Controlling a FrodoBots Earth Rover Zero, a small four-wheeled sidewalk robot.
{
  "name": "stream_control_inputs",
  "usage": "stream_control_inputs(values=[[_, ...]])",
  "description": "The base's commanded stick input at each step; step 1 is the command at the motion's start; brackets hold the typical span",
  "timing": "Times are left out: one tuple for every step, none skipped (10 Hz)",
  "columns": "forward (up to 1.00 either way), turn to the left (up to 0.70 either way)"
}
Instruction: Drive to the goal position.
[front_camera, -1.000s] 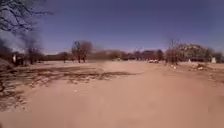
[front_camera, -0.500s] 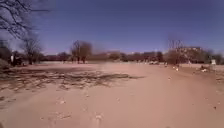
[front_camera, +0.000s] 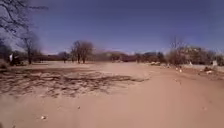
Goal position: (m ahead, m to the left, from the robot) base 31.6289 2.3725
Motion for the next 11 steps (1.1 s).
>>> stream_control_inputs(values=[[1.00,0.00],[1.00,0.00],[1.00,0.00],[1.00,0.00],[1.00,0.00],[1.00,0.00],[1.00,0.00],[1.00,0.00],[1.00,0.00],[1.00,0.00],[1.00,0.00]])
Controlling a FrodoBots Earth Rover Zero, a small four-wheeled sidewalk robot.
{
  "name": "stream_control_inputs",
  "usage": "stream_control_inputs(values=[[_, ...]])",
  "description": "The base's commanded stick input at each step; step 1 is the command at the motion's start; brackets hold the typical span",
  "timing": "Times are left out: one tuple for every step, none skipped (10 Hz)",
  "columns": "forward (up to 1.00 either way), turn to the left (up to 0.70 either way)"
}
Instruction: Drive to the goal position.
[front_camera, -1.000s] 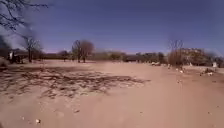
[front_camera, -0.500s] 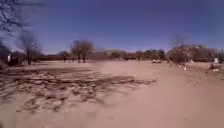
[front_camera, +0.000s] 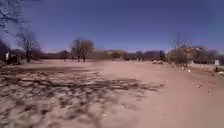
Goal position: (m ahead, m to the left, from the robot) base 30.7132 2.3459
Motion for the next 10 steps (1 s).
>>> stream_control_inputs(values=[[1.00,0.00],[1.00,0.00],[1.00,0.00],[1.00,0.00],[1.00,0.00],[1.00,0.00],[1.00,0.00],[1.00,0.00],[1.00,0.00],[1.00,0.00]])
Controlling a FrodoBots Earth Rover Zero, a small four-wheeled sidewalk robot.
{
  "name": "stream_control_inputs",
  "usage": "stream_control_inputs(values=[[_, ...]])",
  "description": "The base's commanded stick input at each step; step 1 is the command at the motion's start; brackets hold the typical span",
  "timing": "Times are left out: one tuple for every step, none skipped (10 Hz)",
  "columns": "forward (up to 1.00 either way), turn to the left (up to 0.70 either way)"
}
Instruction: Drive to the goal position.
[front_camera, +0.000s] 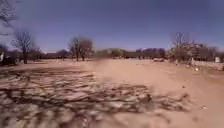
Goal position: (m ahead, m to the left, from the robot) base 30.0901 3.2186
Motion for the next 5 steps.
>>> stream_control_inputs(values=[[1.00,0.00],[1.00,0.00],[1.00,0.00],[1.00,0.00],[1.00,0.00]])
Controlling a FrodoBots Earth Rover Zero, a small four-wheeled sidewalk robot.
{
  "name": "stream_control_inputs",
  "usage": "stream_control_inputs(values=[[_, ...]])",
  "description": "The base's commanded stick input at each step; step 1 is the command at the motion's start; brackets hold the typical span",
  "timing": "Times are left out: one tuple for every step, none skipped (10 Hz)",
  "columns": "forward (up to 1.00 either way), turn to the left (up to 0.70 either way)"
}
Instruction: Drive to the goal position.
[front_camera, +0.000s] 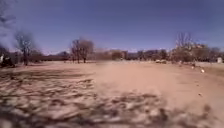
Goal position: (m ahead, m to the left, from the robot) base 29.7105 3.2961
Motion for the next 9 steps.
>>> stream_control_inputs(values=[[1.00,0.00],[1.00,0.00],[1.00,0.00],[1.00,0.00],[1.00,0.00],[1.00,0.00],[1.00,0.00],[1.00,0.00],[1.00,0.00]])
